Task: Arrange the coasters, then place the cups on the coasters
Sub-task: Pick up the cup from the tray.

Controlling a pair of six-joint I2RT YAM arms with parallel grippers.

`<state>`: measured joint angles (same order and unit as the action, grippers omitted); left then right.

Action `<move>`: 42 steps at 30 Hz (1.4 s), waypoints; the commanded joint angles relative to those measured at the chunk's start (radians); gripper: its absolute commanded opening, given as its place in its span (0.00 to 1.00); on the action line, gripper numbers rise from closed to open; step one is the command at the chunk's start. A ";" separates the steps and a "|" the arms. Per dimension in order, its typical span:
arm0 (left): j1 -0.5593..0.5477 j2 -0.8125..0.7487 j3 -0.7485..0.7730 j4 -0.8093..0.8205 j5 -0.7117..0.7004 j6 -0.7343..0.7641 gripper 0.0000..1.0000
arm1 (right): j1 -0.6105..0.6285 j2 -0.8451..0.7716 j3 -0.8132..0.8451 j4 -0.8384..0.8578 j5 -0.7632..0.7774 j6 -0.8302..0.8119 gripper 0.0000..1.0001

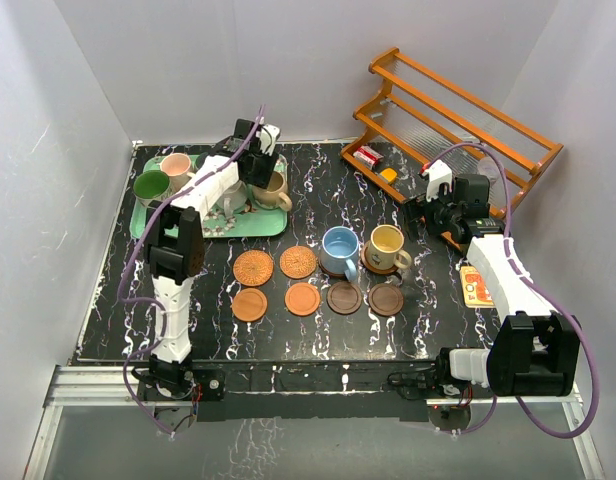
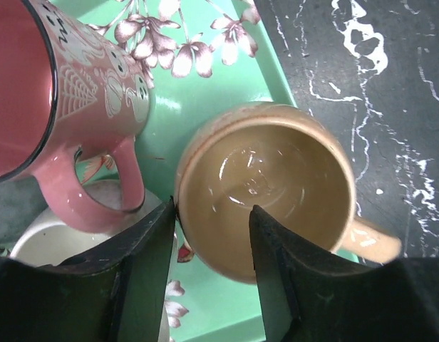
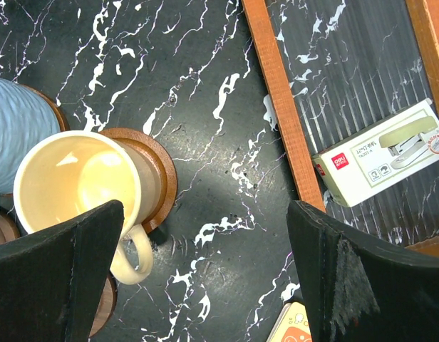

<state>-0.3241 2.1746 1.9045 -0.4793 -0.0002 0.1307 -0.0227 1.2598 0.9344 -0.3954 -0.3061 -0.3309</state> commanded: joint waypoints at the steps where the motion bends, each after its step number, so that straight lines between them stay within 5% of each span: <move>1: -0.004 0.041 0.056 -0.033 -0.037 0.032 0.44 | -0.006 -0.003 0.003 0.022 -0.010 -0.002 0.98; 13: -0.004 0.038 0.054 -0.009 -0.061 0.062 0.26 | -0.006 -0.006 0.002 0.022 -0.013 -0.001 0.98; 20: -0.004 -0.002 0.092 -0.042 -0.053 0.070 0.00 | -0.006 -0.006 0.002 0.022 -0.011 -0.001 0.98; 35: -0.018 -0.353 -0.076 -0.050 0.021 -0.060 0.00 | -0.006 -0.004 0.005 0.021 -0.012 0.005 0.98; 42: -0.090 -0.393 -0.024 -0.123 0.059 -0.146 0.00 | 0.003 -0.056 0.043 0.021 -0.248 0.043 0.94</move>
<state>-0.3614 1.8324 1.8236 -0.5819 -0.0113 0.0700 -0.0227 1.2587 0.9348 -0.4004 -0.3767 -0.3103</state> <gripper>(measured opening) 0.098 0.955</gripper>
